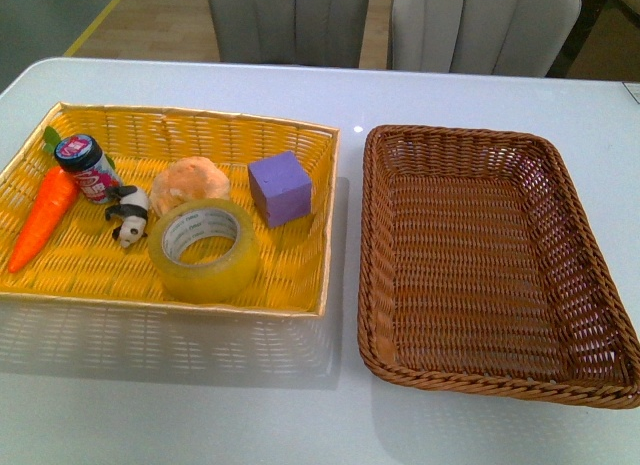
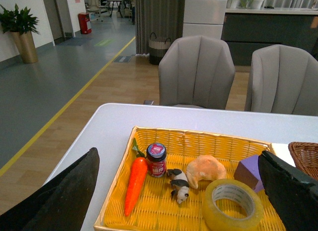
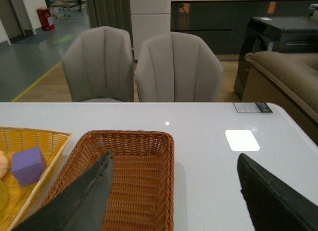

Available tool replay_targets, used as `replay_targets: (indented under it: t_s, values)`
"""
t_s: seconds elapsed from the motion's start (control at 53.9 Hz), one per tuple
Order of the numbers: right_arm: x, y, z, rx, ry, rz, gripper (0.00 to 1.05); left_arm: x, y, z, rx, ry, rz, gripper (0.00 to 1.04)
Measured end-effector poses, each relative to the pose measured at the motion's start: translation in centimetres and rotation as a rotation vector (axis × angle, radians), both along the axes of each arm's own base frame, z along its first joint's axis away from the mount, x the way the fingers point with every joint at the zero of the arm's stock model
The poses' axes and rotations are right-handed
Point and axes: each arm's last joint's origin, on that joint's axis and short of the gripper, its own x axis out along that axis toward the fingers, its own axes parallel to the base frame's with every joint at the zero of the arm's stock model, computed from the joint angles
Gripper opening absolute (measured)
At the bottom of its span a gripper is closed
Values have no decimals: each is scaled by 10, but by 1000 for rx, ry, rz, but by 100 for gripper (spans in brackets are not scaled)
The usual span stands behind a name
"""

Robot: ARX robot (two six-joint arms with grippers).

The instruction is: Move tape to another basket

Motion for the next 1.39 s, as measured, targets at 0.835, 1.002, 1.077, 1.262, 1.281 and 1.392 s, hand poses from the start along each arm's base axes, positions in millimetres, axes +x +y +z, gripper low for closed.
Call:
replay_targets:
  t_s: [0.835, 1.002, 1.077, 1.262, 1.281, 1.392]
  values:
    - [0, 0, 0, 0, 0, 2, 96, 123, -4, -24, -253, 549, -236, 96]
    - [0, 0, 0, 0, 0, 2, 96, 167, -19, -58, -216, 647, -213, 96]
    - [0, 0, 0, 0, 0, 2, 96, 182, -26, -70, -201, 681, -203, 96]
    - [0, 0, 0, 0, 0, 2, 96, 213, -40, -96, -169, 740, -181, 96]
    - [0, 0, 0, 0, 0, 2, 96, 215, -42, -99, -165, 746, -178, 96]
    - [0, 0, 0, 0, 0, 2, 96, 227, -47, -111, -148, 768, -166, 96]
